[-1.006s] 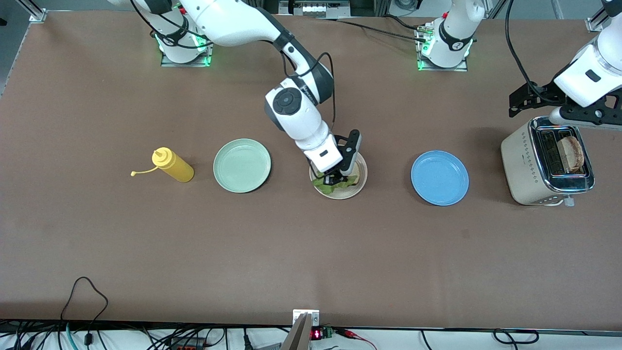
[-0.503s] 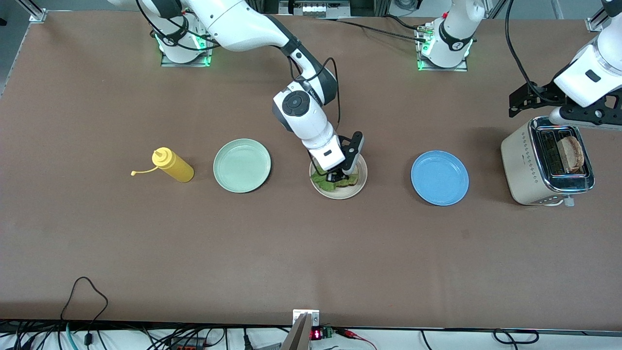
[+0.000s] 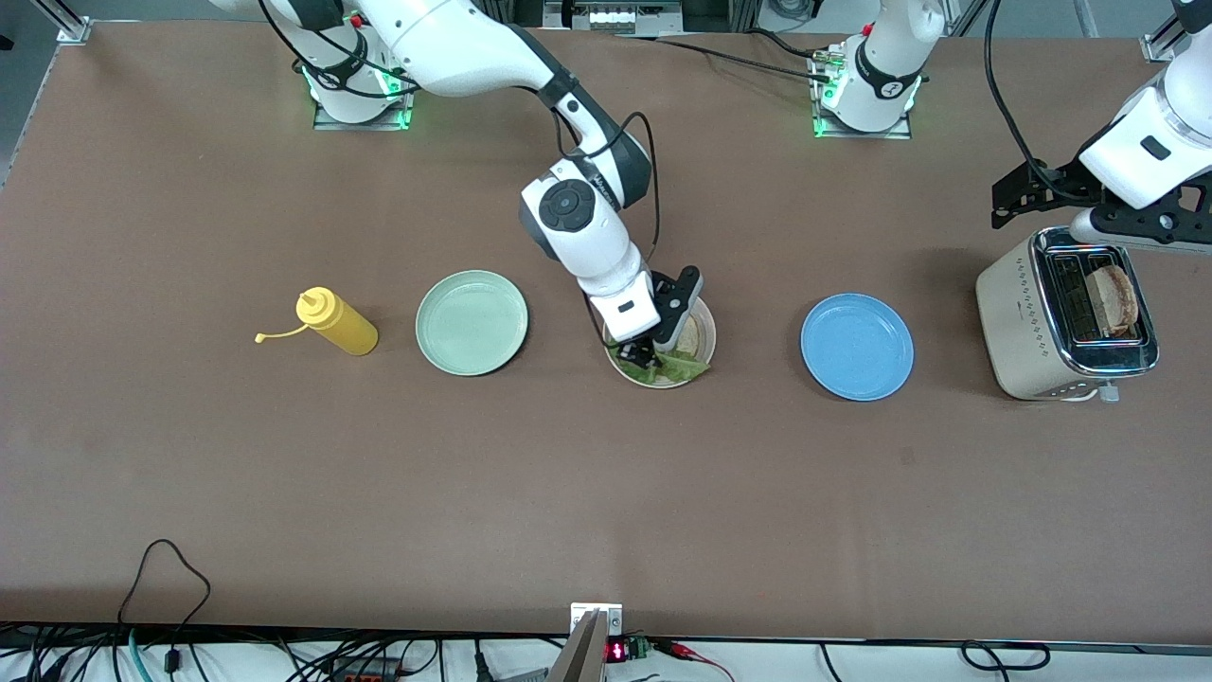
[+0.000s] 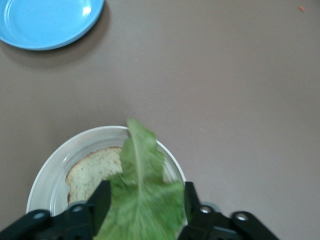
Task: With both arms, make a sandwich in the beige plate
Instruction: 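Lower the lettuce onto the bread and open the right gripper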
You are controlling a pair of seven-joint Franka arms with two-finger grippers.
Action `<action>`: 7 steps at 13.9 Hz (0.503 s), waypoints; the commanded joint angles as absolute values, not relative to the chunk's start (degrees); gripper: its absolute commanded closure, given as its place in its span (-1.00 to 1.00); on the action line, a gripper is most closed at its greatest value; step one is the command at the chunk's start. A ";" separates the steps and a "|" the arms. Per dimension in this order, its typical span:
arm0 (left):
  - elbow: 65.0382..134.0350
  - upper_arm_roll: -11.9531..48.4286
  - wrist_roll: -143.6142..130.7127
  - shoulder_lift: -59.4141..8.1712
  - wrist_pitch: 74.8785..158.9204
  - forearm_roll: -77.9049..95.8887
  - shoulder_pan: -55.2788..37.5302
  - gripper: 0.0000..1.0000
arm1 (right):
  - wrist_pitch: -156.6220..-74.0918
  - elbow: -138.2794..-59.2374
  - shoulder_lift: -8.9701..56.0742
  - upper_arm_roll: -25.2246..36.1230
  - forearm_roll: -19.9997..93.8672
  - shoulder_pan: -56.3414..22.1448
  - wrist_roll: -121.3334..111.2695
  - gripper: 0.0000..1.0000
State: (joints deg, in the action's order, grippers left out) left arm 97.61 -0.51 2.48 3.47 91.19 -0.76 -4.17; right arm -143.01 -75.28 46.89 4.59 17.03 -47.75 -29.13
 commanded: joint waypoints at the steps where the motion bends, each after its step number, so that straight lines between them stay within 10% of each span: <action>1: 97.56 -0.88 1.68 3.78 90.97 -1.67 -4.75 -1.00 | -133.36 -75.76 40.19 3.96 17.67 -43.34 -24.98 -1.00; 7: 92.83 -1.58 1.58 -0.69 85.80 -1.14 -4.05 -1.00 | -115.95 -76.11 29.89 5.70 16.88 -37.36 -2.12 -1.00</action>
State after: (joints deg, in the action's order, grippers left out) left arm 97.26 -0.70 2.25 2.29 89.61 -0.76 -4.13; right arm -119.39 -74.38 32.86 4.97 17.07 -38.71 -6.85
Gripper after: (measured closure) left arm 0.000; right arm 0.000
